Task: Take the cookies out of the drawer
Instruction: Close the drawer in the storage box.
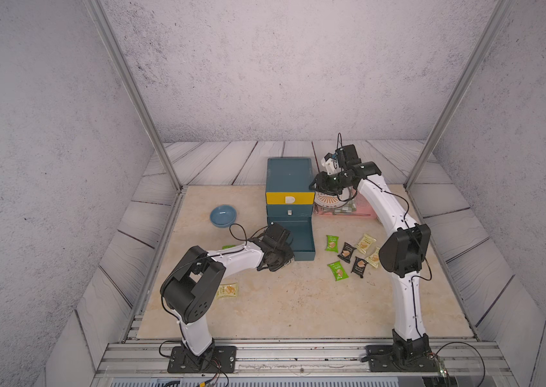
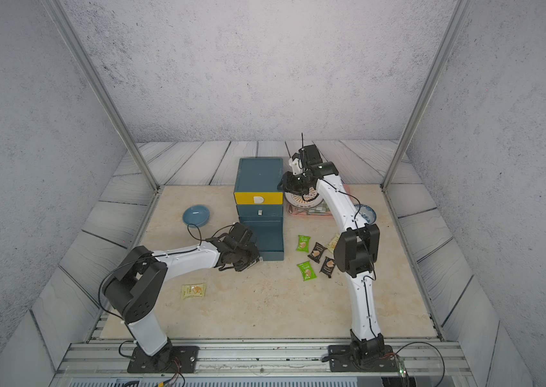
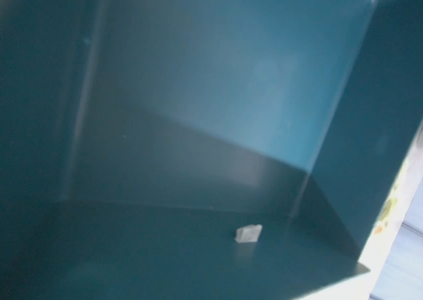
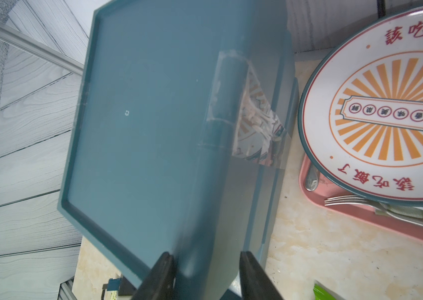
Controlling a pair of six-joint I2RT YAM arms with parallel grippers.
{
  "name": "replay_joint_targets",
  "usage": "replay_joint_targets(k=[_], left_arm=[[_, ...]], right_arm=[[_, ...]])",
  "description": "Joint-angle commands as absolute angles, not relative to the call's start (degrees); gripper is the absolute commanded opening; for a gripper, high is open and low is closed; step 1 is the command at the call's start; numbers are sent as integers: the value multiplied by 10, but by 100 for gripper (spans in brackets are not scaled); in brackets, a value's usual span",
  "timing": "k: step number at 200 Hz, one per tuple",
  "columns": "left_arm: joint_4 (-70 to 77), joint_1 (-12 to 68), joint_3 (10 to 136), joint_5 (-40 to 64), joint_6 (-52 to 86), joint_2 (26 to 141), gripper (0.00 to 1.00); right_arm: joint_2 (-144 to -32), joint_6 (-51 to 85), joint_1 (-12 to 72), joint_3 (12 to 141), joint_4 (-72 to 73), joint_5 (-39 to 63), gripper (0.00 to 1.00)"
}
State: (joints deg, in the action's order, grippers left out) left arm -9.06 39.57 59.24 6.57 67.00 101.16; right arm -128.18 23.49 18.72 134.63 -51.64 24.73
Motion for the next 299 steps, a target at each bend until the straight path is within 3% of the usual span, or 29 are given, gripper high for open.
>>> replay_joint_targets(k=[1,89,175,213,299], left_arm=[[-22,398,582,-35,704,1006,0],[33,376,710,-104,718,1146,0],[60,369,779,-213,730,1208,0],[51,373,790,-248,750,1215,8],[118,374,781,-303,769,1229,12]], right_arm=[[-1283,222,189,1325,-553,229,44],[-1306,210,188,1327,-563,228,41],[-1321,193,189,1325,-579,232,37],[-1321,189,189,1319,-584,235,36],[-1324,188,189,1313,-589,243,35]])
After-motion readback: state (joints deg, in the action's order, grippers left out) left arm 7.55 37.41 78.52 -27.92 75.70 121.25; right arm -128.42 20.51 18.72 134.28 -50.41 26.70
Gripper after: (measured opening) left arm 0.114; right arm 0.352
